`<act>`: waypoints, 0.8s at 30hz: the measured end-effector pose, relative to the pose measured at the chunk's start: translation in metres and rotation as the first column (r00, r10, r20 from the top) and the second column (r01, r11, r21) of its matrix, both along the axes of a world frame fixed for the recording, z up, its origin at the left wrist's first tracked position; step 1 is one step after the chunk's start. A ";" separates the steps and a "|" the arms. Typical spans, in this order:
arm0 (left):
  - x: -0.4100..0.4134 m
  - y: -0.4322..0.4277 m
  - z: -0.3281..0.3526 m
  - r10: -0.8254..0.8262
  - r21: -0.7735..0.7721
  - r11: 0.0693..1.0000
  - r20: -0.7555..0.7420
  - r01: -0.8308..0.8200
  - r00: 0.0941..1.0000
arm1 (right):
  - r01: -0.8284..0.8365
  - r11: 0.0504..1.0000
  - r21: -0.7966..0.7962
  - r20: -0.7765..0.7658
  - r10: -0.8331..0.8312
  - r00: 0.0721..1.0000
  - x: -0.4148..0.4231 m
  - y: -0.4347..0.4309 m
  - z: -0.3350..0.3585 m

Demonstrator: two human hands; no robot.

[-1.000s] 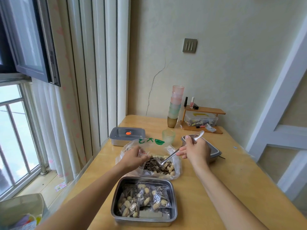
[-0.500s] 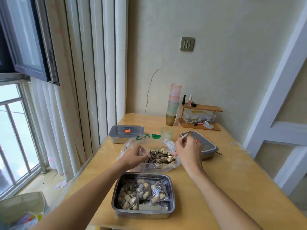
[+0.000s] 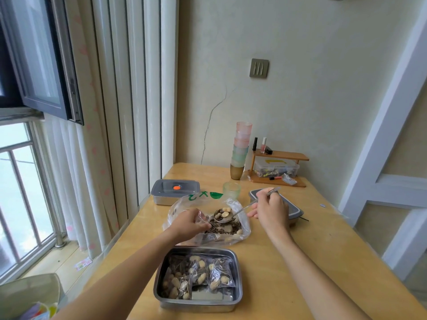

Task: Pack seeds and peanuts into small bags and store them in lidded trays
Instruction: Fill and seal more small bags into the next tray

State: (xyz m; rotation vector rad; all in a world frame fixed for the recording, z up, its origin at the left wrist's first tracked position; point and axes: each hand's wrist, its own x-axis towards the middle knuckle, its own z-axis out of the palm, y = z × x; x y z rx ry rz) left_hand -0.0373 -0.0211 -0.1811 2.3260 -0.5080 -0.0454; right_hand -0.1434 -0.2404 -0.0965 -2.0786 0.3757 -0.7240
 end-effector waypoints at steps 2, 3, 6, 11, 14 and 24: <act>0.000 -0.002 0.001 0.004 0.026 1.000 0.008 -0.004 1.000 | -0.022 1.000 0.004 0.033 0.022 0.999 0.000 0.002 0.010; 0.001 -0.002 0.001 0.005 0.034 0.999 0.006 -0.005 1.000 | -0.032 0.999 -0.006 0.041 0.032 0.999 0.001 0.004 0.013; 0.005 -0.005 0.000 0.007 0.019 1.000 -0.008 -0.007 1.000 | -0.077 0.996 -0.039 0.074 0.080 0.994 0.006 0.008 0.018; 0.008 -0.010 0.001 0.059 0.003 0.998 0.014 -0.059 0.998 | -0.250 0.943 -0.222 0.128 0.282 0.951 -0.003 0.019 0.025; 0.011 -0.010 -0.005 0.098 -0.019 0.995 0.003 -0.098 0.995 | -0.391 0.849 -0.356 0.065 0.440 0.896 -0.010 0.022 0.028; 0.007 -0.015 0.000 0.162 -0.081 0.984 0.017 -0.160 0.987 | -0.398 0.823 -0.404 0.110 0.476 0.873 -0.011 0.026 0.033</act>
